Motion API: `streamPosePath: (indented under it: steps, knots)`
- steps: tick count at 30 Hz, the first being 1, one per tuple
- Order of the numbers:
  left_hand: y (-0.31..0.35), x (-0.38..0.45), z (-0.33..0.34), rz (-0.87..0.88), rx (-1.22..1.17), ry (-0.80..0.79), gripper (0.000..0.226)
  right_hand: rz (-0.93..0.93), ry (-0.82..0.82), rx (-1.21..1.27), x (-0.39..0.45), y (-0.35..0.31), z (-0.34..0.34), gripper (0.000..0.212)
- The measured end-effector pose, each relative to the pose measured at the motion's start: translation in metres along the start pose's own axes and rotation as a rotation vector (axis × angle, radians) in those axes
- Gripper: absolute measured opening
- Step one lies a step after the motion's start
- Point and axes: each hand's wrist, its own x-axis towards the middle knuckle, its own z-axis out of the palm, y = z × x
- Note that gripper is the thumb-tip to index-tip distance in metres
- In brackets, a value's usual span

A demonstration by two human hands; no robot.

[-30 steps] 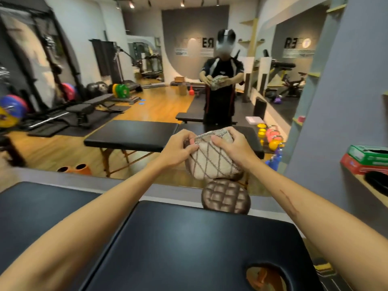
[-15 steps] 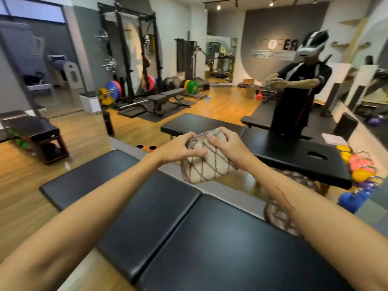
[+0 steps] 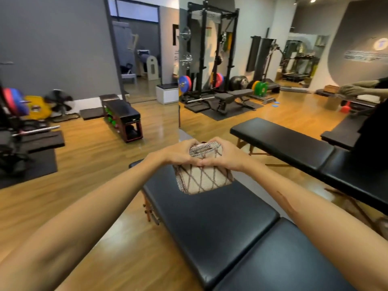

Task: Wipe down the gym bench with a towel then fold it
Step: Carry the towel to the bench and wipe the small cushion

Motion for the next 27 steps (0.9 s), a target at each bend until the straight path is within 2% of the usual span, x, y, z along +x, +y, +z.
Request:
streamPosePath:
  steps: [3, 5, 7, 14, 18, 21, 27]
  knots:
    - [-0.044, -0.02, -0.018, -0.076, 0.027, 0.006, 0.067, -0.103, -0.077, -0.066, 0.045, -0.015, 0.029, 0.053]
    - [-0.076, -0.033, -0.031, -0.146, 0.015, 0.021, 0.058, -0.188, -0.108, -0.095, 0.077, -0.025, 0.051, 0.045]
    - [-0.103, -0.044, -0.047, -0.202, -0.022, 0.058, 0.05, -0.254, -0.126, -0.081, 0.111, -0.033, 0.074, 0.035]
    - [-0.192, -0.044, -0.12, -0.36, -0.073, 0.202, 0.051, -0.358, -0.171, 0.027, 0.247, -0.051, 0.145, 0.015]
    - [-0.237, -0.035, -0.161, -0.444, -0.114, 0.256, 0.046, -0.373, -0.179, 0.118, 0.32, -0.059, 0.174, 0.024]
    - [-0.271, -0.033, -0.19, -0.498, -0.155, 0.313, 0.022, -0.363, -0.139, 0.183, 0.364, -0.071, 0.194, 0.02]
    - [-0.343, -0.023, -0.247, -0.493, -0.19, 0.389, 0.032, -0.355, -0.102, 0.207, 0.45, -0.095, 0.233, 0.028]
